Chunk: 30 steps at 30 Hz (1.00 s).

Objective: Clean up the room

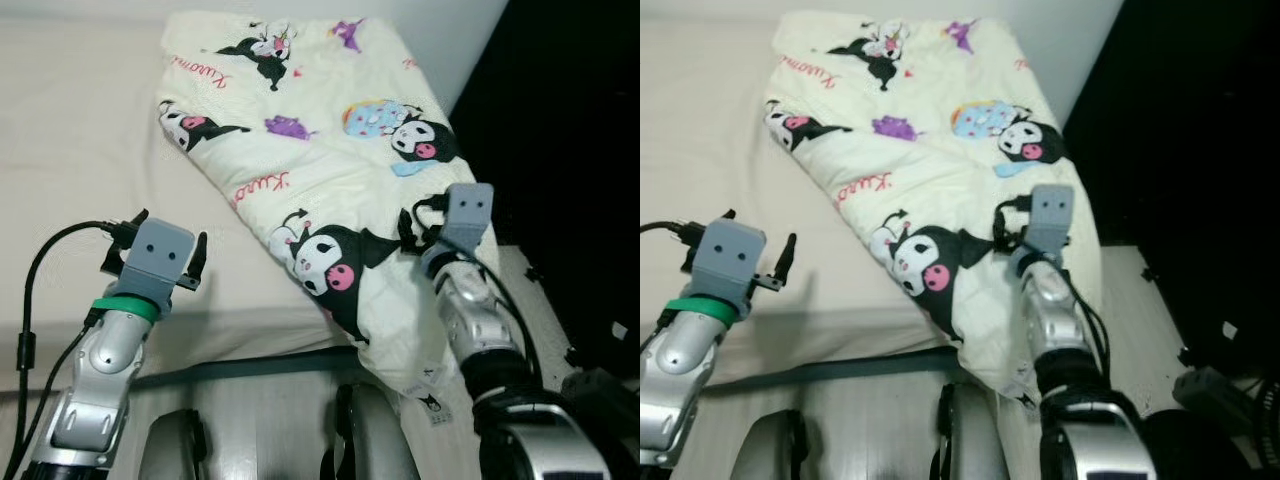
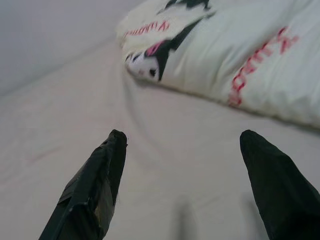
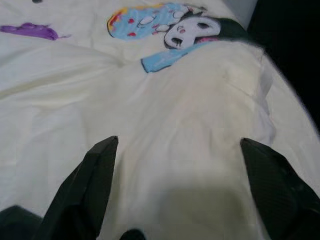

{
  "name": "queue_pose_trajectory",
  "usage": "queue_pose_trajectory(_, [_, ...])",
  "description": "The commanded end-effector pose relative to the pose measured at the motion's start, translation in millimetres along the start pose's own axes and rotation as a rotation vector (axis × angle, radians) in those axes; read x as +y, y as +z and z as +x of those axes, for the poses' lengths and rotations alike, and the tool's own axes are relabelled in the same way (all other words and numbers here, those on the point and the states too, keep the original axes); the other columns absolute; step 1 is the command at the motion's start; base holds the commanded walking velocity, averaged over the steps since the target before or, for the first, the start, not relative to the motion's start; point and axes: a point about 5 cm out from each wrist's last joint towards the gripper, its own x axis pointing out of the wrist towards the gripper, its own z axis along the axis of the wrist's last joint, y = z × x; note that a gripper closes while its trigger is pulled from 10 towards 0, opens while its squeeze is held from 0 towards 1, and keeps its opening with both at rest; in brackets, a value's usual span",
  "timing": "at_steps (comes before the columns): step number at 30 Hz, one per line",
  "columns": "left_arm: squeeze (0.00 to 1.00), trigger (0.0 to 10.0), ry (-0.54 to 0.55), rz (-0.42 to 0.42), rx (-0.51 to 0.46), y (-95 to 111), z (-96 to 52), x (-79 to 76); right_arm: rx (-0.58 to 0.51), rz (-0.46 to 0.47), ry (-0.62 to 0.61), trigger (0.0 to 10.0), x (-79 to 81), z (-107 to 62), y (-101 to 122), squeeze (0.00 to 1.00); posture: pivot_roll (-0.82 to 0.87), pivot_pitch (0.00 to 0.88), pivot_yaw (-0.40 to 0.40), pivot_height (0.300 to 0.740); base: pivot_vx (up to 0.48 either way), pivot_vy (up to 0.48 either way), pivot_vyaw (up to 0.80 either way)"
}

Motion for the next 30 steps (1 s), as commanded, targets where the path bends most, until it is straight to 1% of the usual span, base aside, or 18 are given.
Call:
queue_pose_trajectory(1, [0.00,10.0,-0.011,0.006,0.019,-2,-6.3,-0.7,0.085,0.012,-0.076,10.0,-13.9,-2.1,-16,1.00,0.07,0.286,-0.060,0.541,0.000,0.000,0.00])
queue_pose_trajectory(3, [0.00,10.0,-0.015,0.008,0.024,-2,-8.9,-0.2,0.106,-0.016,-0.124,10.0,-20.2,-0.7,-17,1.00,0.08,0.292,-0.059,0.541,0.000,0.000,0.00])
queue_pose_trajectory(10, [0.00,10.0,-0.026,0.010,0.031,-1,-12.6,0.3,0.120,-0.109,-0.184,10.0,-25.2,1.7,-16,1.00,0.10,0.303,-0.052,0.541,0.000,0.000,0.00])
queue_pose_trajectory(12, [0.00,10.0,-0.027,0.009,0.032,0,-12.8,0.5,0.146,-0.099,-0.167,10.0,-23.2,2.0,-19,1.00,0.10,0.303,-0.051,0.541,0.000,0.000,0.00])
queue_pose_trajectory(13, [0.00,10.0,-0.028,0.008,0.033,0,-12.7,0.8,0.191,-0.052,-0.128,10.0,-18.3,1.9,-24,0.98,0.10,0.300,-0.050,0.541,0.000,0.000,0.00])
queue_pose_trajectory(14, [0.00,10.0,-0.029,0.007,0.033,1,-12.6,1.1,0.222,-0.017,-0.099,10.0,-14.3,1.7,-28,0.95,0.10,0.298,-0.050,0.541,0.000,0.000,0.00])
queue_pose_trajectory(15, [0.00,10.0,-0.029,0.004,0.034,1,-12.3,1.9,0.256,0.030,-0.040,10.0,-7.1,1.5,-31,0.86,0.10,0.295,-0.049,0.541,0.000,0.000,0.00])
queue_pose_trajectory(16, [0.00,10.0,-0.029,0.004,0.034,1,-12.3,1.9,0.256,0.030,-0.040,10.0,-7.1,1.5,-31,0.86,0.10,0.295,-0.049,0.541,0.000,0.000,0.00])
queue_pose_trajectory(18, [0.00,10.0,-0.028,0.001,0.034,2,-12.1,2.8,0.281,0.071,0.017,10.0,0.1,1.2,-34,0.86,0.10,0.293,-0.049,0.541,0.000,0.000,0.00])
queue_pose_trajectory(21, [0.00,10.0,-0.028,0.001,0.036,2,-12.3,3.0,0.285,0.077,0.026,10.0,1.4,1.3,-34,0.86,0.10,0.293,-0.049,0.541,0.000,0.000,0.00])
queue_pose_trajectory(22, [0.00,10.0,-0.030,-0.017,0.025,6,-9.6,4.7,0.325,0.261,0.323,10.0,37.8,-3.0,-36,0.00,0.10,0.282,-0.049,0.541,0.000,0.000,0.00])
queue_pose_trajectory(23, [0.00,10.0,-0.030,-0.017,0.025,6,-9.6,4.7,0.325,0.261,0.323,10.0,37.8,-3.0,-36,0.00,0.10,0.282,-0.049,0.541,0.000,0.000,0.00])
queue_pose_trajectory(24, [0.00,10.0,-0.037,-0.022,0.015,10,-8.1,5.7,0.321,0.328,0.481,10.0,53.4,-7.3,-34,0.00,0.10,0.282,-0.049,0.541,0.000,0.000,0.00])
queue_pose_trajectory(25, [0.00,10.0,-0.042,-0.025,0.008,12,-7.2,6.3,0.315,0.366,0.580,10.0,62.5,-10.8,-31,0.00,0.10,0.282,-0.049,0.541,0.000,0.000,0.00])
queue_pose_trajectory(26, [0.00,10.0,-0.051,-0.024,0.000,14,-6.5,7.2,0.308,0.366,0.659,10.0,67.4,-15.7,-30,0.00,0.09,0.277,-0.047,0.541,0.000,0.000,0.00])
queue_pose_trajectory(28, [0.00,10.0,-0.051,-0.024,0.000,14,-6.5,7.2,0.308,0.366,0.659,10.0,67.4,-15.7,-30,0.00,0.09,0.277,-0.047,0.541,0.000,0.000,0.00])
queue_pose_trajectory(29, [0.00,10.0,-0.060,-0.022,-0.008,16,-5.9,8.5,0.305,0.361,0.734,10.0,70.7,-23.2,-29,0.00,0.08,0.271,-0.044,0.541,0.000,0.000,0.00])
queue_pose_trajectory(30, [0.00,10.0,-0.060,-0.022,-0.008,16,-5.9,8.5,0.305,0.361,0.734,10.0,70.7,-23.2,-29,0.00,0.08,0.271,-0.044,0.541,0.000,0.000,0.00])
